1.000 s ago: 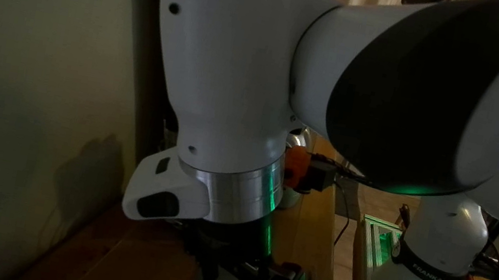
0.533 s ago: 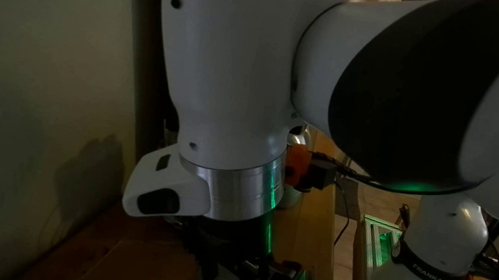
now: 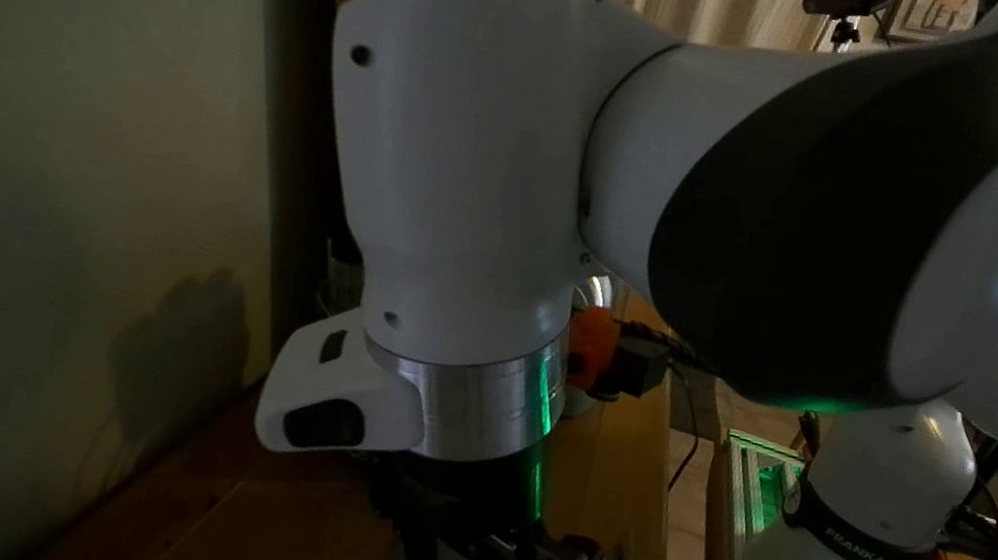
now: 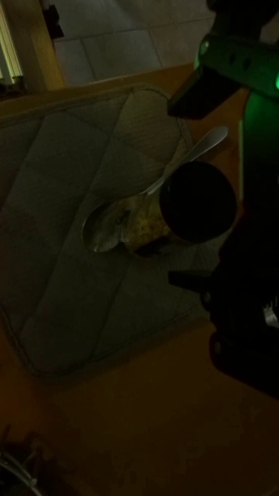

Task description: Put the spice bottle on the spice rack

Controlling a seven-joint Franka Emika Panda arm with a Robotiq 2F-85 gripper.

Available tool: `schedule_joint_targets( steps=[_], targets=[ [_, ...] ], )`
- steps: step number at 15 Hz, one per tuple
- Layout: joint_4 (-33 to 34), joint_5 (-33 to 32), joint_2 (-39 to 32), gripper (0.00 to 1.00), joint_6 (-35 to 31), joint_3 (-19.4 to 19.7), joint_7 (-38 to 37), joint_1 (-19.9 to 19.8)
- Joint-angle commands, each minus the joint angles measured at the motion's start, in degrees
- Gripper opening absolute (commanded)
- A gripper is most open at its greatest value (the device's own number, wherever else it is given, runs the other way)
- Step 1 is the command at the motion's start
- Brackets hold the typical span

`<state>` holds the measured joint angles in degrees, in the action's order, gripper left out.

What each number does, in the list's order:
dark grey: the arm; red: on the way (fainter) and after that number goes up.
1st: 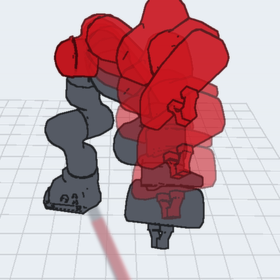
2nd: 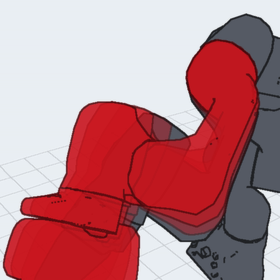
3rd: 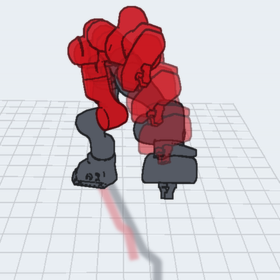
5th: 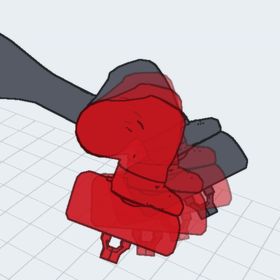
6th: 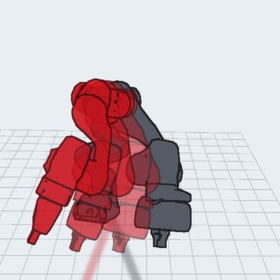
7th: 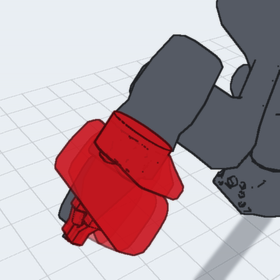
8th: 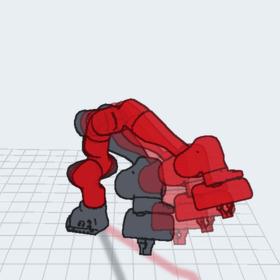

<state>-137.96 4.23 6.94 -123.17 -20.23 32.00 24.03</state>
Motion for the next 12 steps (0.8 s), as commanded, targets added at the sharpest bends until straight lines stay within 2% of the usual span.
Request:
schedule_joint_targets(
  steps=[1,4,5,6,12],
  targets=[
    [-0.8,-0.6,-0.6,1.0,-3.2,0.1,0.1,-0.2],
    [-0.9,-0.5,-1.0,1.0,-5.0,0.1,0.2,-0.2],
    [-0.9,-0.6,-1.1,0.75,-5.4,0.1,0.1,-0.3],
    [-0.9,-0.6,-1.3,0.74,-5.5,0.1,0.1,-0.3],
    [-1.3,-1.0,-1.3,0.3,-5.5,0.2,0.0,-0.5]
  ],
)
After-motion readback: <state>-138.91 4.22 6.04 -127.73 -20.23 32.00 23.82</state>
